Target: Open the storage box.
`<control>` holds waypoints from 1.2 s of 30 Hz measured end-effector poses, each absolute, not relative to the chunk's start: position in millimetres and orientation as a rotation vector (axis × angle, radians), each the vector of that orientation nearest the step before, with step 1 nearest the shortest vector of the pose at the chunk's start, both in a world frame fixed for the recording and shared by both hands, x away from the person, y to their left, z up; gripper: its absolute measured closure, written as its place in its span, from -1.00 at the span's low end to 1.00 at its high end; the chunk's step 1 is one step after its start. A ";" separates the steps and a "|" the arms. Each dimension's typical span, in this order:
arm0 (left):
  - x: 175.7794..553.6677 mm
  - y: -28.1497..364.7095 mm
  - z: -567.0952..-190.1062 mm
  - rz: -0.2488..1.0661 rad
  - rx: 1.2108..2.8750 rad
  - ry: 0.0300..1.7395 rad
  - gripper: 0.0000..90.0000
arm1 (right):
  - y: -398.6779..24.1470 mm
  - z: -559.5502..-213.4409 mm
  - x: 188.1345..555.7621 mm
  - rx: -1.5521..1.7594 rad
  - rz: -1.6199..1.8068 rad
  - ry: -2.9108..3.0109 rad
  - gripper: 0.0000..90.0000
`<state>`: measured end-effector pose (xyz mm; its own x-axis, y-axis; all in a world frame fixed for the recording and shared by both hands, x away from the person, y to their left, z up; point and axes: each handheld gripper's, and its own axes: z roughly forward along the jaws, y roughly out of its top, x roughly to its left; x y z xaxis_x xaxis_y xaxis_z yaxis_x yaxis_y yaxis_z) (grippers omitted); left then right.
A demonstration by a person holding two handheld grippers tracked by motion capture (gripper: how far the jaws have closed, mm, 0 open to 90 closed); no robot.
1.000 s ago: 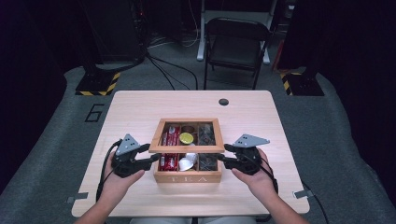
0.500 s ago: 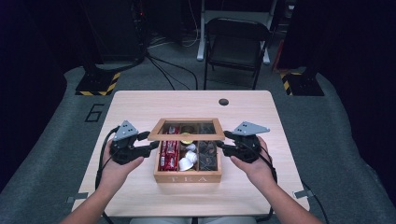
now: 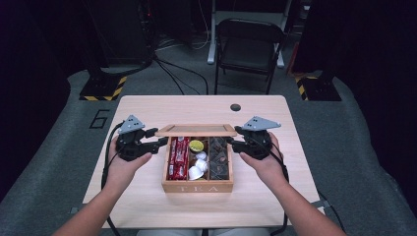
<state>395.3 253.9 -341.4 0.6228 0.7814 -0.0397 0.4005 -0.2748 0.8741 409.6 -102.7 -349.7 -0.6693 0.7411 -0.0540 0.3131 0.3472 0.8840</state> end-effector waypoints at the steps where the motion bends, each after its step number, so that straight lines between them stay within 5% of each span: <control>1: 397.8 253.7 -338.7 0.505 1.897 0.942 0.05 | -102.9 -347.8 412.5 0.917 1.285 2.163 0.13; 36: 427.6 250.3 -325.3 0.575 1.865 0.953 0.14 | -100.5 -346.8 452.1 0.962 1.249 2.125 0.35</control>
